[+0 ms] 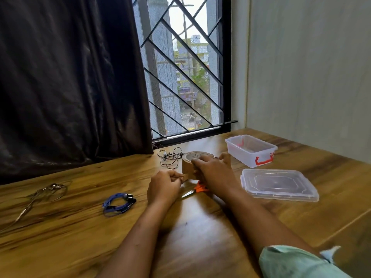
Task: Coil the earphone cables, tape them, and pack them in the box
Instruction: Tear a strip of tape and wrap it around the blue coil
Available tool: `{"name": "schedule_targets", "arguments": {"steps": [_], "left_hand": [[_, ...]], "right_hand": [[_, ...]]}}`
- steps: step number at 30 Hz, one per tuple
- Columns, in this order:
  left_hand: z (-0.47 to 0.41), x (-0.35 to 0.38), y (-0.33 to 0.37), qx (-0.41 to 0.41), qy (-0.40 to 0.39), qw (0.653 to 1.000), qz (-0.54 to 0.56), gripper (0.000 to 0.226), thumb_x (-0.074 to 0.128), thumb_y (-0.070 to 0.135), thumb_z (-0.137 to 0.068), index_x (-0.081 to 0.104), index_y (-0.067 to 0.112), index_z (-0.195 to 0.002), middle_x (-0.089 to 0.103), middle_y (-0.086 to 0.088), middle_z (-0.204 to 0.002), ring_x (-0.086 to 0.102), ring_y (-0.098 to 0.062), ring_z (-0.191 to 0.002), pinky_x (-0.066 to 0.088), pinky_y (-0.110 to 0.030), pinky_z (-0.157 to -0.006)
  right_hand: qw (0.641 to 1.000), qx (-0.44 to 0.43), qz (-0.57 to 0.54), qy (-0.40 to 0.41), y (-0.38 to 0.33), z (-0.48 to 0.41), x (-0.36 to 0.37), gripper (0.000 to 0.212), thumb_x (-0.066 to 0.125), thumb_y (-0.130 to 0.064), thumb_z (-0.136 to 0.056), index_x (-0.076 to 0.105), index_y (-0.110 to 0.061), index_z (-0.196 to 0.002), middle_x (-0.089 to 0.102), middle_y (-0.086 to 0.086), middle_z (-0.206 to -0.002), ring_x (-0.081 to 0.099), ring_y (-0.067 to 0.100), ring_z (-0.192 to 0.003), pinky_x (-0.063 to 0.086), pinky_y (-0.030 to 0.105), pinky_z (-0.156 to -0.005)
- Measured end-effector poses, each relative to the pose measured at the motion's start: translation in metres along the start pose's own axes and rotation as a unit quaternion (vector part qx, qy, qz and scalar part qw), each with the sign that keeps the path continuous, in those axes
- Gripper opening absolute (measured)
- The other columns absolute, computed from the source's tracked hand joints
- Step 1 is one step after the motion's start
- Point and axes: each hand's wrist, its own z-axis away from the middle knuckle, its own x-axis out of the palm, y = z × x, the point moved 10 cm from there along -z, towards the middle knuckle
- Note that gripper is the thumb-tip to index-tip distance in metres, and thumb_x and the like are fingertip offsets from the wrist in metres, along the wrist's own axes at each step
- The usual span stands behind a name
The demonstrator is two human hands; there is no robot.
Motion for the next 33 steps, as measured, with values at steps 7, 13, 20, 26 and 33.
{"name": "schedule_targets", "arguments": {"steps": [7,13,20,26,33], "left_hand": [[0.004,0.003,0.006,0.006,-0.025,1.0,-0.012,0.017,0.073,0.028,-0.076,0.063,0.035,-0.063,0.07,0.013,-0.075,0.065,-0.01,-0.077,0.056,-0.034,-0.07],[0.009,0.001,0.008,0.006,-0.033,0.999,-0.022,0.008,0.071,0.03,-0.072,0.069,0.035,-0.067,0.071,0.014,-0.077,0.065,-0.009,-0.08,0.055,-0.031,-0.072],[0.015,0.0,0.002,-0.014,-0.041,0.999,0.006,0.011,0.072,0.03,-0.071,0.067,0.036,-0.063,0.07,0.014,-0.073,0.067,-0.009,-0.078,0.057,-0.036,-0.073],[0.024,-0.003,0.004,-0.011,-0.033,0.999,0.012,0.011,0.071,0.027,-0.074,0.068,0.033,-0.066,0.071,0.011,-0.074,0.066,-0.008,-0.077,0.055,-0.031,-0.072],[0.021,-0.015,-0.01,-0.028,-0.031,0.998,0.048,0.013,0.07,0.019,-0.079,0.067,0.029,-0.071,0.068,0.012,-0.07,0.063,-0.002,-0.072,0.051,-0.025,-0.069]], "right_hand": [[0.999,0.003,0.036,-0.021,-0.003,-0.001,0.006,0.042,0.056,-0.033,-0.089,0.049,-0.031,-0.13,0.058,-0.004,-0.125,0.061,0.023,-0.107,0.024,0.042,-0.091],[0.996,0.014,0.077,-0.038,-0.003,-0.002,0.013,0.051,0.049,-0.029,-0.092,0.035,-0.032,-0.141,0.054,-0.005,-0.13,0.053,0.024,-0.118,0.029,0.042,-0.091],[0.994,0.018,0.084,-0.064,-0.006,-0.001,0.018,0.055,0.046,-0.03,-0.095,0.027,-0.031,-0.146,0.051,-0.003,-0.136,0.046,0.024,-0.126,0.033,0.042,-0.095],[0.995,0.016,0.058,-0.078,-0.005,-0.003,0.021,0.061,0.047,-0.024,-0.094,0.022,-0.03,-0.148,0.048,-0.003,-0.14,0.047,0.024,-0.126,0.039,0.038,-0.095],[0.99,-0.015,-0.117,-0.078,-0.005,0.016,0.005,0.065,0.067,-0.012,-0.08,0.041,-0.022,-0.139,0.041,0.005,-0.143,0.037,0.026,-0.129,0.041,0.038,-0.102]]}}
